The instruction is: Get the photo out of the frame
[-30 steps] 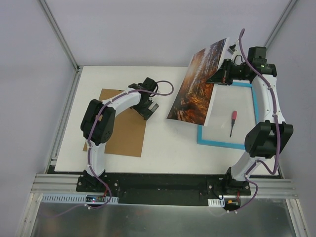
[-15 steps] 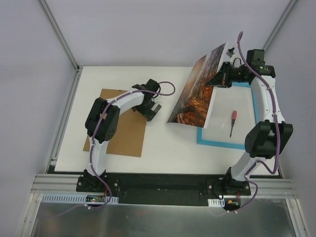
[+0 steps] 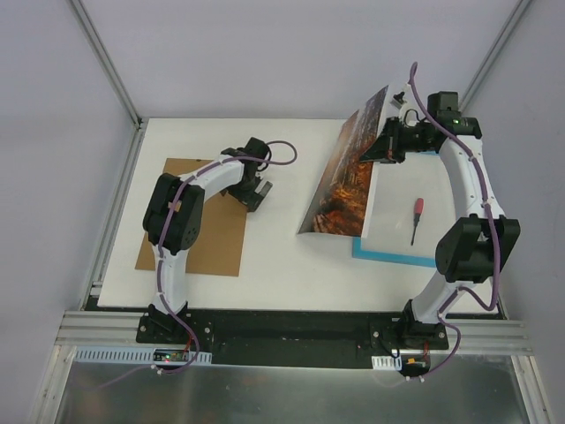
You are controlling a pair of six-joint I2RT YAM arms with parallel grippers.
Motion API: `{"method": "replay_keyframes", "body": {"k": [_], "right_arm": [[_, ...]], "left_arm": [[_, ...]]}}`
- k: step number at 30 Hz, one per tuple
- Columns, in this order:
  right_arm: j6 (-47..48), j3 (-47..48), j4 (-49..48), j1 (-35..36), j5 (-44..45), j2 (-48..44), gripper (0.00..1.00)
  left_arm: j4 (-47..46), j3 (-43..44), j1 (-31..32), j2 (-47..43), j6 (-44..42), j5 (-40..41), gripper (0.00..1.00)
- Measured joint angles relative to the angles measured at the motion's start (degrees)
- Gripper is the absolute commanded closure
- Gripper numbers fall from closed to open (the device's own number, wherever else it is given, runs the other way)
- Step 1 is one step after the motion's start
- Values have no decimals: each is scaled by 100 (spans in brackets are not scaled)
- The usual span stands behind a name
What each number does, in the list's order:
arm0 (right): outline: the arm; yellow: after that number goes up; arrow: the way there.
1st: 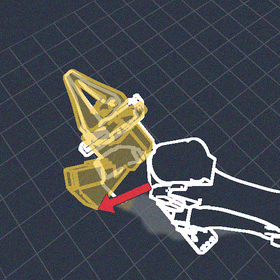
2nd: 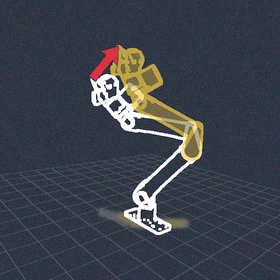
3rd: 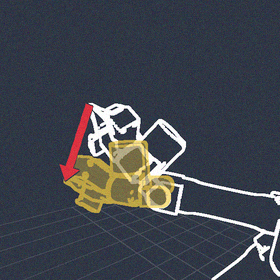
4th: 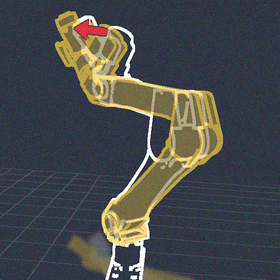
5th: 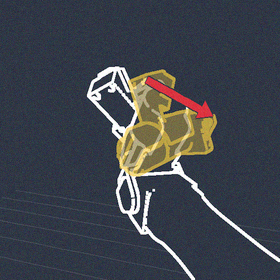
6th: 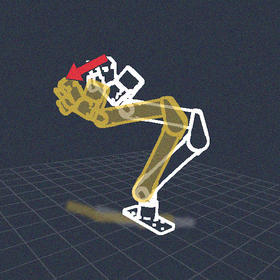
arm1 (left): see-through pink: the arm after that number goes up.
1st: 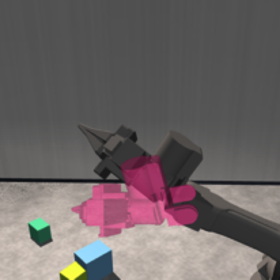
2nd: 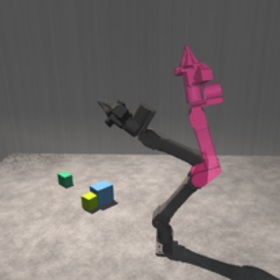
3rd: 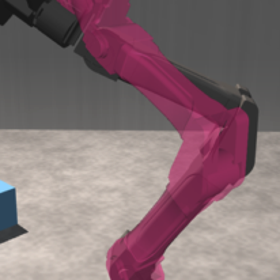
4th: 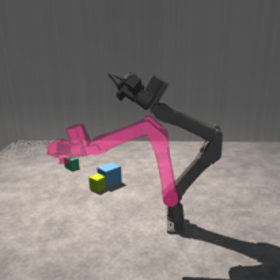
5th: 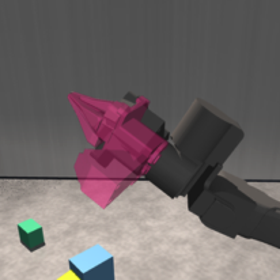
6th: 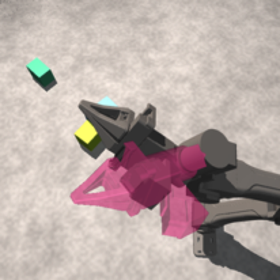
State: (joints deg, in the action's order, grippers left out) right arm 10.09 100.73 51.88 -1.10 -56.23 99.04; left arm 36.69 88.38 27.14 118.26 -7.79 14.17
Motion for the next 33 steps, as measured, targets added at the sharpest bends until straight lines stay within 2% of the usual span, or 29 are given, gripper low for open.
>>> {"method": "replay_keyframes", "body": {"k": [11, 17, 22, 26, 33], "right_arm": [[-195, -101, -321, 1196, -455, 0, 100], [-599, -151, -979, 1408, -872, -26, 100], [-560, -595, -1220, 1405, -623, -35, 100], [-269, -776, -1200, 1394, -92, 608, 100], [-37, -645, -1145, 1357, 640, 2564, 100]], "left_arm": [[0, -310, -822, -201, -302, 155, 6], [-37, -459, -1040, -291, -470, 280, 6], [-39, -525, -1303, -354, -511, 282, 5], [-35, -549, -1405, -496, -503, 177, 4], [-37, -557, -1399, -973, -435, -345, 3]]}}
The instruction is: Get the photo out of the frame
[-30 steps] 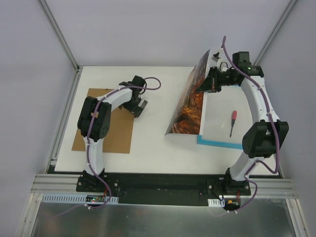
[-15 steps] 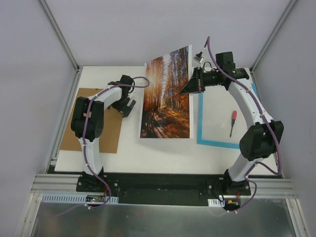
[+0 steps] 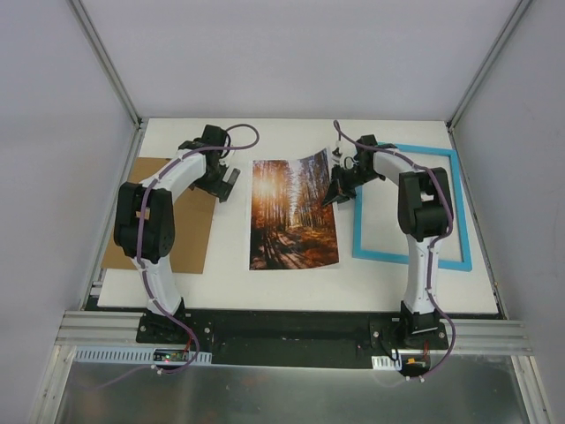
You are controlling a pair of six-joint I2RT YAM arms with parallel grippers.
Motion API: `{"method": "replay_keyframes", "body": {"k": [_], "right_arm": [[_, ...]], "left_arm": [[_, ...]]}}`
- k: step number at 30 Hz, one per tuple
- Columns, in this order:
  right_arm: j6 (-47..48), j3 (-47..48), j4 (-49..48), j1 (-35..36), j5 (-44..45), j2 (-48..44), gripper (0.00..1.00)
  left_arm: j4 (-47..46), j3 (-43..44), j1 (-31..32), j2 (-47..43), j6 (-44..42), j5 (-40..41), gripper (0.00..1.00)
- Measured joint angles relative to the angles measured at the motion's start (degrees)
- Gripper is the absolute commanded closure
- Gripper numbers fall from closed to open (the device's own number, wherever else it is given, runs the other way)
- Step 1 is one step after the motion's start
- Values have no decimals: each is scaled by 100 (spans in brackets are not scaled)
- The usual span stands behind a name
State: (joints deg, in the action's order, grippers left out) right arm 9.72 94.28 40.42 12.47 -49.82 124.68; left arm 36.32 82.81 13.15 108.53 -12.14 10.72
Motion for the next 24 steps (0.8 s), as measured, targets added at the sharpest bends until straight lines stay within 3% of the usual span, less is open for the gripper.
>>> {"method": "replay_keyframes", "body": {"k": [4, 16, 24], "right_arm": [[-52, 2, -17, 0, 308, 380, 100], [-413, -195, -535, 2, 881, 365, 99], [-487, -197, -542, 26, 894, 352, 74]], "left_arm": [[0, -15, 0, -120, 85, -227, 2], [4, -37, 0, -140, 234, -597, 3], [7, -87, 4, -175, 256, -627, 2]]}}
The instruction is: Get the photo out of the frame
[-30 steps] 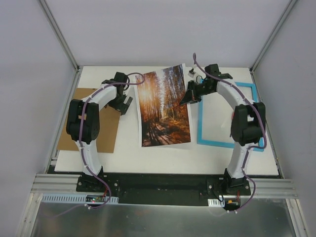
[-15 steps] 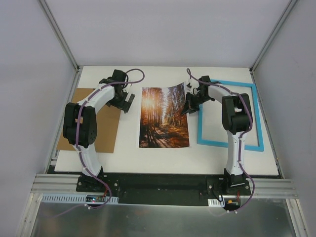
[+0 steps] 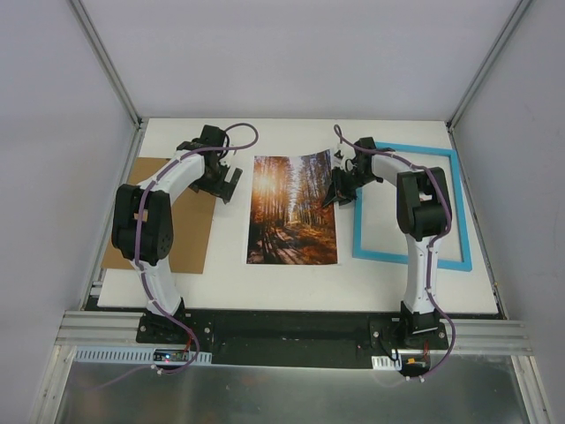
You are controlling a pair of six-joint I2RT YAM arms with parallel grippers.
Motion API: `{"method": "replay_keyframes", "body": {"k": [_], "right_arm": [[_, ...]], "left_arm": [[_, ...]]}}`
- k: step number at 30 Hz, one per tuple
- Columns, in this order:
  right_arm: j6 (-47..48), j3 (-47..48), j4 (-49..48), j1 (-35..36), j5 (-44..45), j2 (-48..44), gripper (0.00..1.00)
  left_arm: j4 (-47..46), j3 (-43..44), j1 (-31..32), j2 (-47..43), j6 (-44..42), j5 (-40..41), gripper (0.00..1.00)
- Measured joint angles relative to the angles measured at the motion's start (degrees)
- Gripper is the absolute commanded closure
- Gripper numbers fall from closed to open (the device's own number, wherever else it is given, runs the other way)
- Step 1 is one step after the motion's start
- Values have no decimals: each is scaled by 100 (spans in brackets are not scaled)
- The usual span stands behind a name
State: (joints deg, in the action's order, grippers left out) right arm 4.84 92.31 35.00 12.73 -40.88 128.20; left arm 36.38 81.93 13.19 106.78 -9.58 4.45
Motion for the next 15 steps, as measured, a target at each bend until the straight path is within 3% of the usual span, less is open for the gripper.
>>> {"method": "replay_keyframes", "body": {"k": [15], "right_arm": [[116, -50, 76, 151, 927, -428, 55]], "left_arm": [[2, -13, 39, -63, 22, -98, 1]]}}
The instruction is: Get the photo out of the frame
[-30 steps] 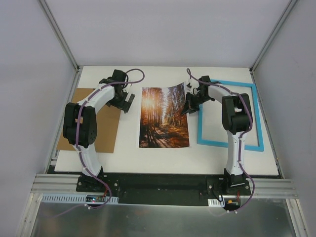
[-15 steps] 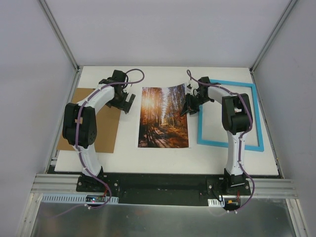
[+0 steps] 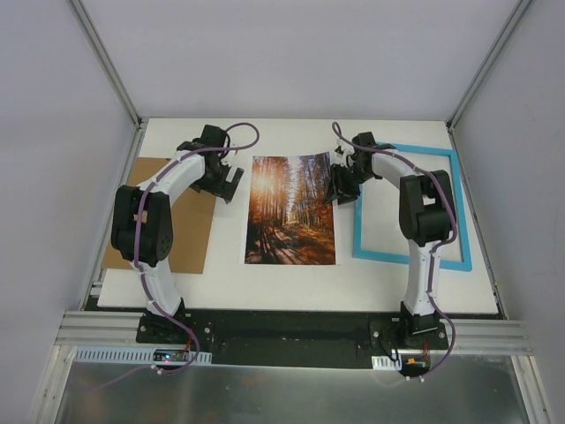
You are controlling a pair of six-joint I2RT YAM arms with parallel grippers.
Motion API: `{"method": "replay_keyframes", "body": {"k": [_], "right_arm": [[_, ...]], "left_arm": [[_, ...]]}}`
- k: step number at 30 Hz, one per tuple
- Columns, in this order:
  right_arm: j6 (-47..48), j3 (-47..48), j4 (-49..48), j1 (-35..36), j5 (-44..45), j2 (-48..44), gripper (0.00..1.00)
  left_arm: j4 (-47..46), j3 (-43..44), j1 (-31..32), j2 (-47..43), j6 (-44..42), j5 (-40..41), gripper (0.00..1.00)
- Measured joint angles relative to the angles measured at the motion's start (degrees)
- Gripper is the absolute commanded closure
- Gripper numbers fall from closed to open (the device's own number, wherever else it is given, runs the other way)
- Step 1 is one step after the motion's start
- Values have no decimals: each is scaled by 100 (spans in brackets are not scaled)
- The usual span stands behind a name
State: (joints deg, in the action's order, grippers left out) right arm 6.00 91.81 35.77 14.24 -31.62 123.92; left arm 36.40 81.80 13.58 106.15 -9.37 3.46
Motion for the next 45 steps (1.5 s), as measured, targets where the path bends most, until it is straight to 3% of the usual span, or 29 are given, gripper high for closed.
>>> {"method": "replay_keyframes", "body": {"k": [16, 19, 22, 23, 37, 45], "right_arm": [[1034, 271, 734, 87, 1185, -1381, 41], [1379, 273, 883, 103, 1453, -2006, 31], [1731, 251, 975, 103, 1792, -2761, 8], [1840, 205, 977, 103, 1928, -3047, 4], [2267, -1279, 1252, -466, 3010, -6214, 4], [2328, -2498, 859, -824, 3381, -8395, 4]], "left_arm": [[11, -70, 0, -822, -4, -15, 1], [13, -190, 0, -1320, -13, -101, 1], [20, -350, 0, -1862, -37, -236, 1], [24, -409, 0, -2072, -52, -310, 1], [35, -1187, -24, -4955, -505, -962, 1], [28, -1781, -442, -6194, -610, -1602, 1]]}}
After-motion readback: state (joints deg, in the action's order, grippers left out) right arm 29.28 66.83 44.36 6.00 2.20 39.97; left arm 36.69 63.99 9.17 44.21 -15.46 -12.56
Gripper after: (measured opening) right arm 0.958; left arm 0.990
